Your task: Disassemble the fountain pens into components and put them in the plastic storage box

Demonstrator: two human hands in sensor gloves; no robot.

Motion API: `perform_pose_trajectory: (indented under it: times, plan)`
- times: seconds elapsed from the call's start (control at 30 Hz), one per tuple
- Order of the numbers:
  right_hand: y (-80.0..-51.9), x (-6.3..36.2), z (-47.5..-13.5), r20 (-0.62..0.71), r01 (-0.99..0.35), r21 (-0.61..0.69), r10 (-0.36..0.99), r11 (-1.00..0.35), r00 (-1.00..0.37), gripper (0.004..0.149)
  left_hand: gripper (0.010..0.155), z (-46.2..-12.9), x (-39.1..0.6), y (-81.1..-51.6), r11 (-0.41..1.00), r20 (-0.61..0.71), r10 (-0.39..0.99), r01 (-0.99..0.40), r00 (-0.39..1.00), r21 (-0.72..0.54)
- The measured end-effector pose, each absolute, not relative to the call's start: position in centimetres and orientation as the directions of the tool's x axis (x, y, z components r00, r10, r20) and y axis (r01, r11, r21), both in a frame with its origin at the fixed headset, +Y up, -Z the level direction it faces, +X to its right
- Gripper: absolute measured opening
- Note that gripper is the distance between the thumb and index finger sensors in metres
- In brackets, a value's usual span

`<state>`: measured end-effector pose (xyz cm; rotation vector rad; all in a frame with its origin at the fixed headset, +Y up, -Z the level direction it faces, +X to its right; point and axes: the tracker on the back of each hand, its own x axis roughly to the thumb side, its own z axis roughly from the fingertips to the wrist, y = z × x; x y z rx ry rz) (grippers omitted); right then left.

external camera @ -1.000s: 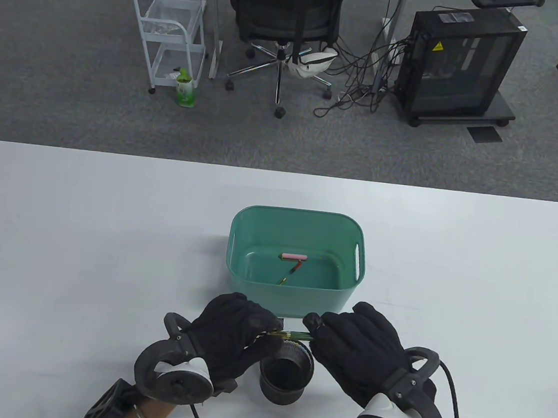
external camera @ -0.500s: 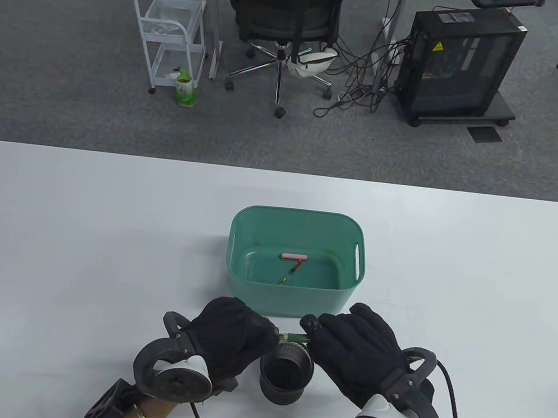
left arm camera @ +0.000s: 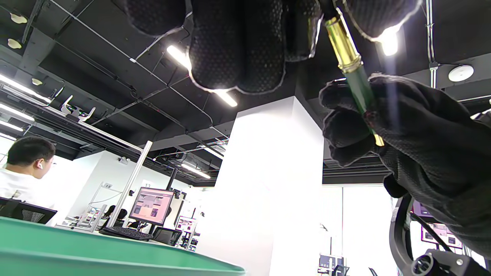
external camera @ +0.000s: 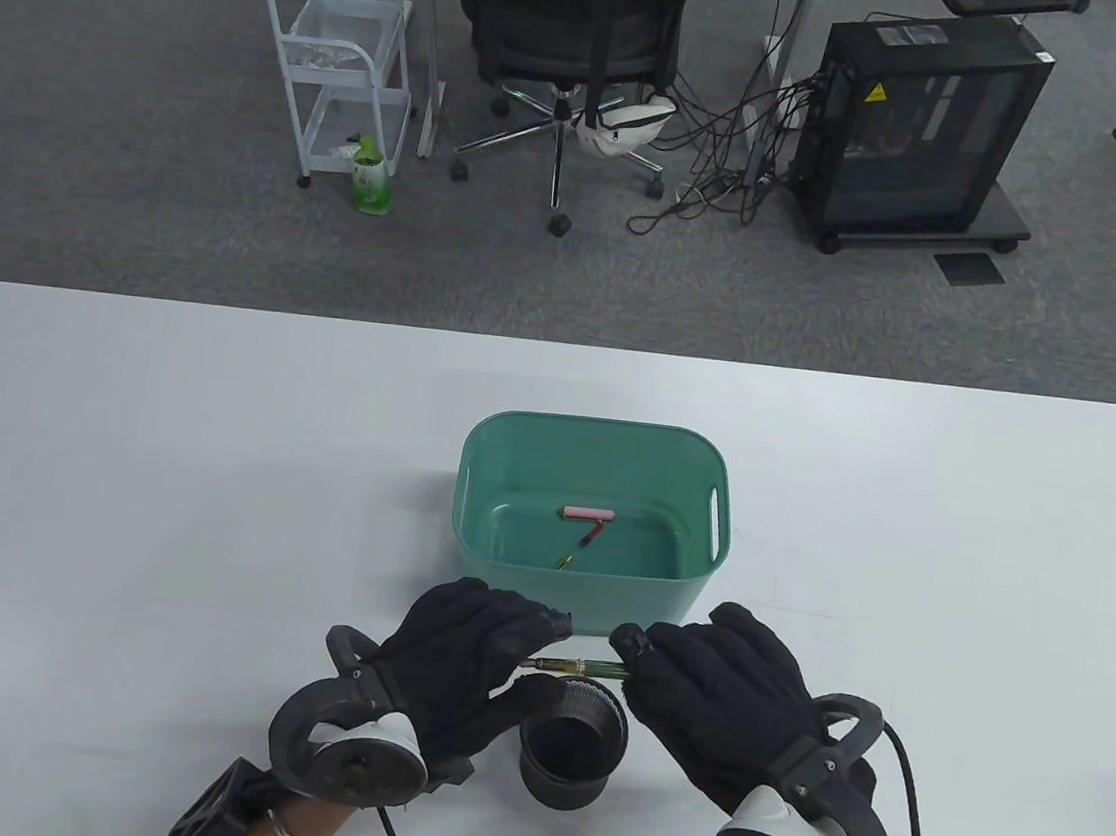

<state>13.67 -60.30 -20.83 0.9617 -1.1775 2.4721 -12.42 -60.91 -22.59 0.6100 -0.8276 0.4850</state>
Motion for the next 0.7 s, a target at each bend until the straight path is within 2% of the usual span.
perform_pose_trajectory:
  times: [0.07,0.33,0.7]
  plan:
    - [-60.28,13.74,-20.85,0.651,-0.466,-0.604,-0.062,-0.646,-0.757,0.043,0.059,-22.53,-12.35,-60.92,0.731,0.790,0.153,-0.607,0.593,0.314]
    - [-60.28,13.84,-20.90,0.651,-0.467,-0.603,-0.061,-0.647,-0.756,0.043,0.046,-22.42,-12.02,-60.99,0.736,0.789,0.135,-0.594,0.600,0.326]
    - [-60.33,13.76,-20.85,0.656,-0.468,-0.600,-0.063,-0.649,-0.752,0.043,0.047,-22.56,-12.09,-61.03,0.732,0.799,0.151,-0.609,0.582,0.305]
